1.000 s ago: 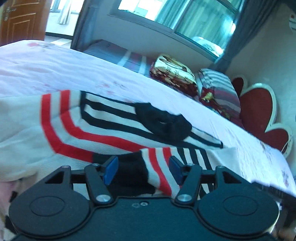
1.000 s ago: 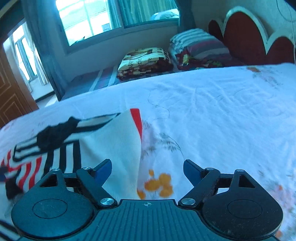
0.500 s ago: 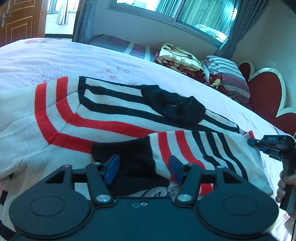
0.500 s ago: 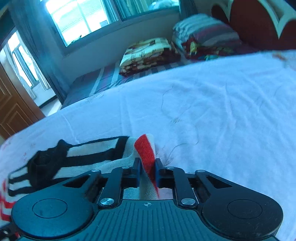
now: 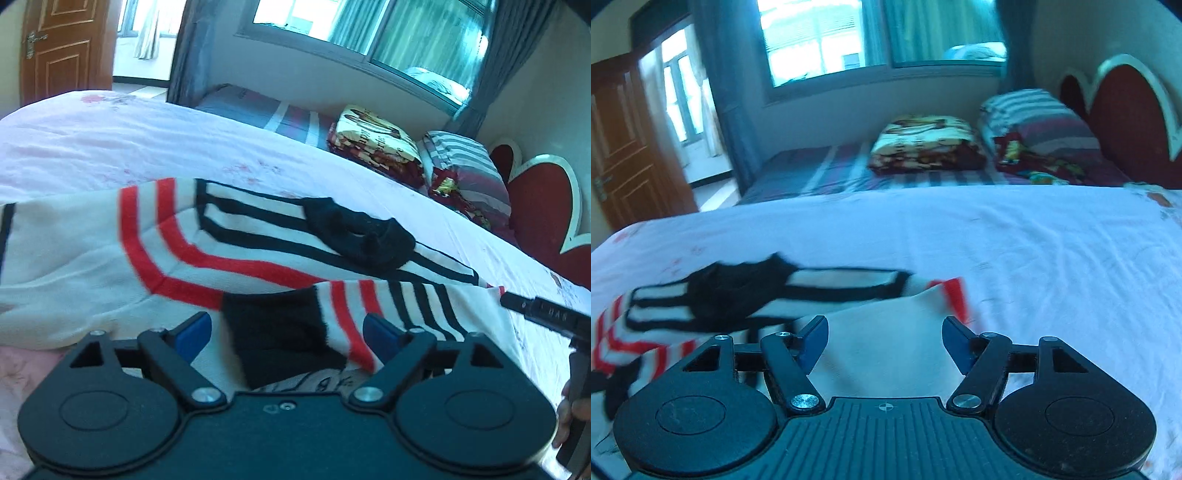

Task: Fold small clothes

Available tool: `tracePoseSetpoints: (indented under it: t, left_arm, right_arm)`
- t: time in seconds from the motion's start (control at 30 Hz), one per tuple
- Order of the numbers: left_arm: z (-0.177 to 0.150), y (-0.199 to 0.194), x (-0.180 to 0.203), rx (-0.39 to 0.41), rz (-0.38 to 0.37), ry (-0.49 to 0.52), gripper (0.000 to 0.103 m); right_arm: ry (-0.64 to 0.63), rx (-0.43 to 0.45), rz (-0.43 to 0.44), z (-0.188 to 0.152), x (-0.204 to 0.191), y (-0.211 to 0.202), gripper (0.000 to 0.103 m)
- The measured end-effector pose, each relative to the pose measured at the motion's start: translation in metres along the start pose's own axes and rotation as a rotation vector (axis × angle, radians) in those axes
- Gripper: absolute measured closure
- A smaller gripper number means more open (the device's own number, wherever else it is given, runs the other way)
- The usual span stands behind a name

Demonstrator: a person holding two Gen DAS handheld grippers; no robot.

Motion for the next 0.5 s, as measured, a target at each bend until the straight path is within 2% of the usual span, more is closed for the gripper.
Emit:
tracePoseSetpoints:
  t: [0.17,0.3,0.5]
  left_arm:
    - [-0.002,-0.035,-0.046,0.013,0.064,-0.092,0.014]
    - [-0.006,-0.066,-0.094,0.026,0.131,-0.156,0.015]
    - [-0.020,-0.112,-0.183,0.063,0.198,-0.363,0.017]
  right_arm:
    - [-0.094,-0.023,0.059,-0.023,-0.061,-0.006,0.035]
    - [-0.114,-0.042,0.089,-0.037,-0.102,-0.009,0.035]
    - [-0.135,-0.038,0.105,-0.047,-0.153,-0.022,0.035]
Point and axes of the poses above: each gripper's, at about its wrist camera, not at the fingertips, and y roughly the way its jaws point, x to its right, z to its top, the point moved 5 cm from there along y, roughly the way its jaws point, and after that the axes turned 7 degrees about -z, right-handed, at the moved point
